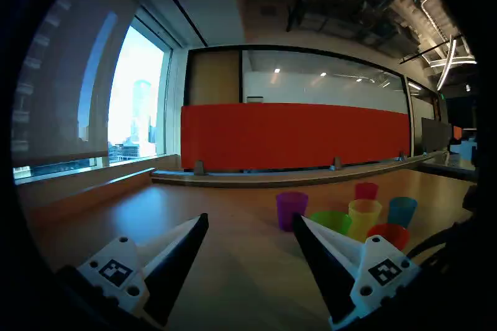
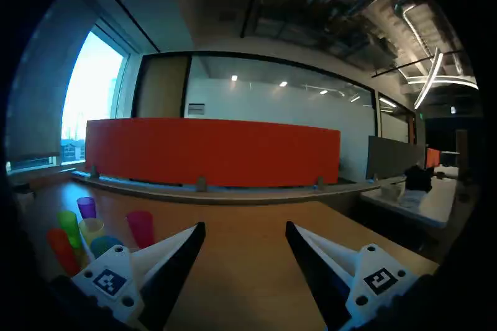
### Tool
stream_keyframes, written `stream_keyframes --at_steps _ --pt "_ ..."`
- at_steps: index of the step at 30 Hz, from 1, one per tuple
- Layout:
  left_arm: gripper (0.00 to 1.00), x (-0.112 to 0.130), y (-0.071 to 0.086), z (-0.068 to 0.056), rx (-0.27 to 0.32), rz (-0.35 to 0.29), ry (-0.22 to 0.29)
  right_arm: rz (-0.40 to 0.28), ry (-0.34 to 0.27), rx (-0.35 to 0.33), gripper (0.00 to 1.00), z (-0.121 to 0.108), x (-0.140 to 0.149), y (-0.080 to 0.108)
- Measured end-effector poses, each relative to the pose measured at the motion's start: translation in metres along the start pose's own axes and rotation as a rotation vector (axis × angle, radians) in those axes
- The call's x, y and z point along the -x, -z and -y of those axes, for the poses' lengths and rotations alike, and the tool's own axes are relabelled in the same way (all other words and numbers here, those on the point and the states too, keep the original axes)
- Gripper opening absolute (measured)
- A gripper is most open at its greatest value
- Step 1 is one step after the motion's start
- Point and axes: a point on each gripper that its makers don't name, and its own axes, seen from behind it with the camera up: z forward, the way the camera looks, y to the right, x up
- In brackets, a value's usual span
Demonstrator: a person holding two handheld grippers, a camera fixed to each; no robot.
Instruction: Pour water
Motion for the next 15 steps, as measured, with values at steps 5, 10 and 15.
stream_keyframes --at_steps 5,10,15 --pt "1.00 0.000 0.000 0.000 0.000 0.000 0.000 -0.025 0.016 -0.021 1.00 0.006 0.007 -0.002" --pt "1.00 0.000 0.000 0.000 0.000 0.000 0.000 -0.043 0.016 -0.050 1.00 0.012 0.015 -0.001" --pt "1.00 0.000 0.000 0.000 0.000 0.000 0.000 -0.036 -0.028 -0.080 1.00 0.016 0.021 -0.001"
